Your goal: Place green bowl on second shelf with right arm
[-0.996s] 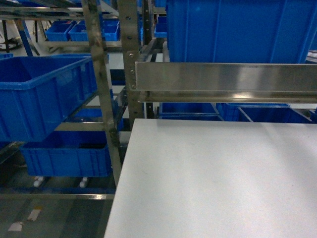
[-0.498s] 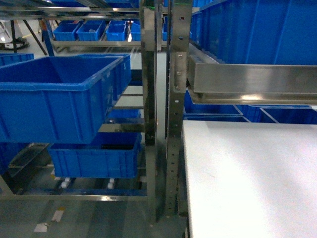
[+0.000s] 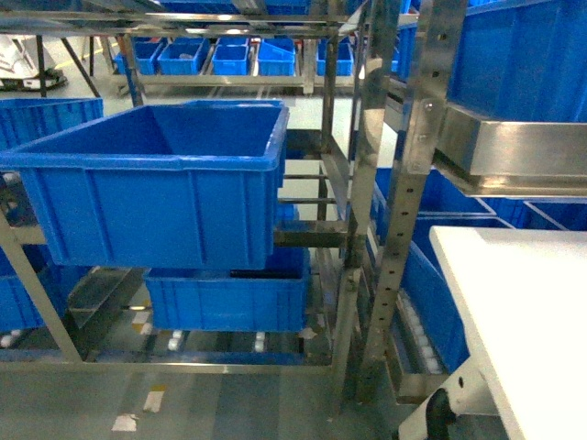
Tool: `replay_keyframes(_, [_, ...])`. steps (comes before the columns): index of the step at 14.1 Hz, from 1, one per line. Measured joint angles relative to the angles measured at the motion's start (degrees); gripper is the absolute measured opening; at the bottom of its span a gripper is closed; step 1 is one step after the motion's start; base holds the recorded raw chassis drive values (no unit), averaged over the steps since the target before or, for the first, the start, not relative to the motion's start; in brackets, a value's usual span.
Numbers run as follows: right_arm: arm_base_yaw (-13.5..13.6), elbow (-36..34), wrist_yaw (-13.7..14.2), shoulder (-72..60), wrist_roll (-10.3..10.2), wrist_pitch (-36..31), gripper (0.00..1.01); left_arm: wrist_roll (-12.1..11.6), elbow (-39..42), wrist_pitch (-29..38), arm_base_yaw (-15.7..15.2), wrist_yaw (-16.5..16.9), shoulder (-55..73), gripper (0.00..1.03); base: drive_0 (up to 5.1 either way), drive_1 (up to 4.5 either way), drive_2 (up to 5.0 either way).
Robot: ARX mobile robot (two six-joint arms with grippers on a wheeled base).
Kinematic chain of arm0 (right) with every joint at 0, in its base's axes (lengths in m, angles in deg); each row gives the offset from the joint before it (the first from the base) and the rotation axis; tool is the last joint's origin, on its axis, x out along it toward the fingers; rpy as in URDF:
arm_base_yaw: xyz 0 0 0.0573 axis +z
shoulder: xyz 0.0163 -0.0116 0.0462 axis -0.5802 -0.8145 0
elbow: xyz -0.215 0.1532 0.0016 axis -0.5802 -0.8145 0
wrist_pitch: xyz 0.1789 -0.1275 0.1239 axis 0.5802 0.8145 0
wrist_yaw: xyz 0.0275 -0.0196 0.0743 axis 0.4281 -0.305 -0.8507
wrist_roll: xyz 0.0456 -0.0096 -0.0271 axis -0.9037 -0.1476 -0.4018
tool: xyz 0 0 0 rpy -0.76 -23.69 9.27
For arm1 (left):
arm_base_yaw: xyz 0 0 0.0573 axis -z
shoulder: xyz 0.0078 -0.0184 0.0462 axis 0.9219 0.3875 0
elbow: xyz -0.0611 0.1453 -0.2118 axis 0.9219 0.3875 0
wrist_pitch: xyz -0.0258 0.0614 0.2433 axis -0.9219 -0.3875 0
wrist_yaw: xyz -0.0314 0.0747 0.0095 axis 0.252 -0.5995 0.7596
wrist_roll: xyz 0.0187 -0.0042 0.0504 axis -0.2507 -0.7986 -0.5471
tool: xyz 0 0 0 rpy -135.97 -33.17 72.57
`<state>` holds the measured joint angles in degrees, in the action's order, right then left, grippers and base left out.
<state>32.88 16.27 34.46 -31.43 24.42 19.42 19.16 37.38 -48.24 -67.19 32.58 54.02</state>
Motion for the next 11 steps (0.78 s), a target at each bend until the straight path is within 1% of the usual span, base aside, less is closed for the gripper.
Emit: replay_keyframes(11, [0.0,0.0,0.0,0.0,0.0,0.1,0.02,0.0,0.0,0.1,0.0,0.1,0.0,0.98,-5.0,2.45,2.4])
